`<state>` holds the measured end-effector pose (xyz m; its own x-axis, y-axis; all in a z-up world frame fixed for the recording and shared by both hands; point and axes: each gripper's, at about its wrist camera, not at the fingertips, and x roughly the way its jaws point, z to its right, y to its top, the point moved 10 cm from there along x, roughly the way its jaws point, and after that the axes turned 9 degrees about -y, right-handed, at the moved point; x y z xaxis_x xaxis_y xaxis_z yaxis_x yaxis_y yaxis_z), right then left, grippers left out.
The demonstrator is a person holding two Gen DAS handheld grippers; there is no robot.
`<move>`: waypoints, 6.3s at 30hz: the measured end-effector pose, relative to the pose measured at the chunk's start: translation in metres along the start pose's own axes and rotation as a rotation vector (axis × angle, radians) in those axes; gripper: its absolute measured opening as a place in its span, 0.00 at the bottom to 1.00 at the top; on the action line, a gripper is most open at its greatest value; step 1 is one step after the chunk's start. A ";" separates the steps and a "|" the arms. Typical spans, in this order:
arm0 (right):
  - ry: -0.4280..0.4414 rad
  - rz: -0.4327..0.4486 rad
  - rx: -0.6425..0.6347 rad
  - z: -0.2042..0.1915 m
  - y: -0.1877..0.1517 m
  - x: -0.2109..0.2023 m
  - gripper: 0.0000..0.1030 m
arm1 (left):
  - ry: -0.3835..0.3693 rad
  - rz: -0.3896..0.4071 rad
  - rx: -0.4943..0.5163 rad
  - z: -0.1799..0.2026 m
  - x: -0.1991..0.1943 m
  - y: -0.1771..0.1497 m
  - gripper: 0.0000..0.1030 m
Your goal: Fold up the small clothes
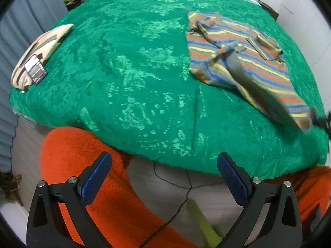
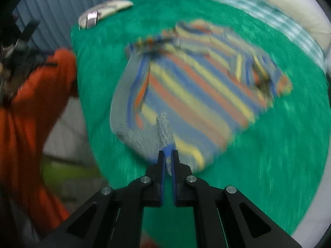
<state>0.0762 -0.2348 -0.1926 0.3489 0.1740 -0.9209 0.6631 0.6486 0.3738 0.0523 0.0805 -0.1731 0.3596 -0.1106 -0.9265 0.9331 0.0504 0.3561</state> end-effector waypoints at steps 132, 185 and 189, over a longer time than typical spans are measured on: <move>-0.266 0.159 0.556 0.208 0.152 0.127 0.04 | 0.031 0.006 -0.067 -0.026 0.066 0.024 0.91; -0.168 0.010 0.546 0.002 -0.014 0.085 0.40 | -0.211 0.139 0.468 0.157 0.048 0.181 0.95; -0.178 0.018 0.547 0.002 -0.011 0.084 0.40 | -0.164 0.053 0.581 0.180 0.126 0.202 0.82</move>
<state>0.0995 -0.2289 -0.2738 0.4379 0.0235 -0.8987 0.8856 0.1611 0.4357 0.2878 -0.1022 -0.1959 0.3592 -0.2770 -0.8912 0.7484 -0.4851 0.4524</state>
